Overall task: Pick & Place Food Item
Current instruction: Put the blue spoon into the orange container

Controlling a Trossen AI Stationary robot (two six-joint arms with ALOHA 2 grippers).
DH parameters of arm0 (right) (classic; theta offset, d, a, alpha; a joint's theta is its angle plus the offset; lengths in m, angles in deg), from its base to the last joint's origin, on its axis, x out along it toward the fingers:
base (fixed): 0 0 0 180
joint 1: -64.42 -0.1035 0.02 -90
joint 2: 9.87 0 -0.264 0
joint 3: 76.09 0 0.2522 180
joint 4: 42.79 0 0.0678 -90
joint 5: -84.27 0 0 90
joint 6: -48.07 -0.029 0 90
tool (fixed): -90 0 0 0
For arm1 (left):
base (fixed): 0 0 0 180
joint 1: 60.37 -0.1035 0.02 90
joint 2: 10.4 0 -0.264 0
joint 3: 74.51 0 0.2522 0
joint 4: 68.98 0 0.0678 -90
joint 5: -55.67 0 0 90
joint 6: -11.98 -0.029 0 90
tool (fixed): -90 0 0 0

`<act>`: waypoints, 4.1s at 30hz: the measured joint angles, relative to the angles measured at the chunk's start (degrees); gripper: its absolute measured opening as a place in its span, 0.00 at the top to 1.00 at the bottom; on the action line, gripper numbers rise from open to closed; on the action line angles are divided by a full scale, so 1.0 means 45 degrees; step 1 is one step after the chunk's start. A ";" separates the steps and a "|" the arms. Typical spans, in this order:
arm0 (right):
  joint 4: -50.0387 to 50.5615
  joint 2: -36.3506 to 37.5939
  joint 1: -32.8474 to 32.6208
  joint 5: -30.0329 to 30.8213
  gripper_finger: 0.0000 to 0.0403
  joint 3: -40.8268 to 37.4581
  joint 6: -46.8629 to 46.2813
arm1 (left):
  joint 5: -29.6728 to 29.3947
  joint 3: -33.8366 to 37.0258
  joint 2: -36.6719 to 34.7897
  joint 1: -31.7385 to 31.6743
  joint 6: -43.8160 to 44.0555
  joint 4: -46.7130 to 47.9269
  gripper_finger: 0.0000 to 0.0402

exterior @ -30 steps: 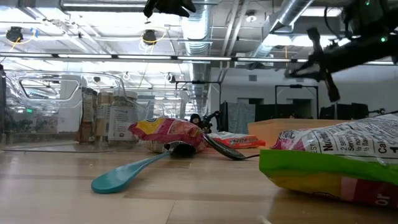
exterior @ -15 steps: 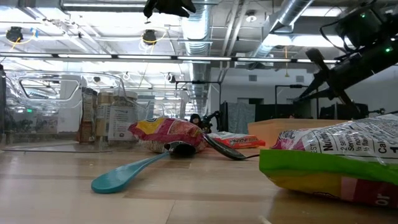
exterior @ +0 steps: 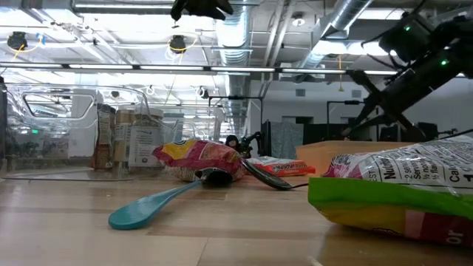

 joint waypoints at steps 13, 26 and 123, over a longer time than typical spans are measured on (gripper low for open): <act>-0.0012 -0.0531 0.0181 -0.0478 1.00 -0.0015 -0.0118 | 0.0004 0.0000 0.0005 0.0068 0.0000 0.0000 0.71; 0.0033 -0.0531 0.0251 -0.0364 0.99 -0.0015 0.0093 | 0.0000 0.0000 0.0005 0.0068 -0.0049 0.0000 0.71; 0.6041 -1.2946 0.5668 -0.4027 1.00 1.2177 1.5766 | -0.0005 0.0000 0.0010 0.0214 0.0665 0.0000 0.71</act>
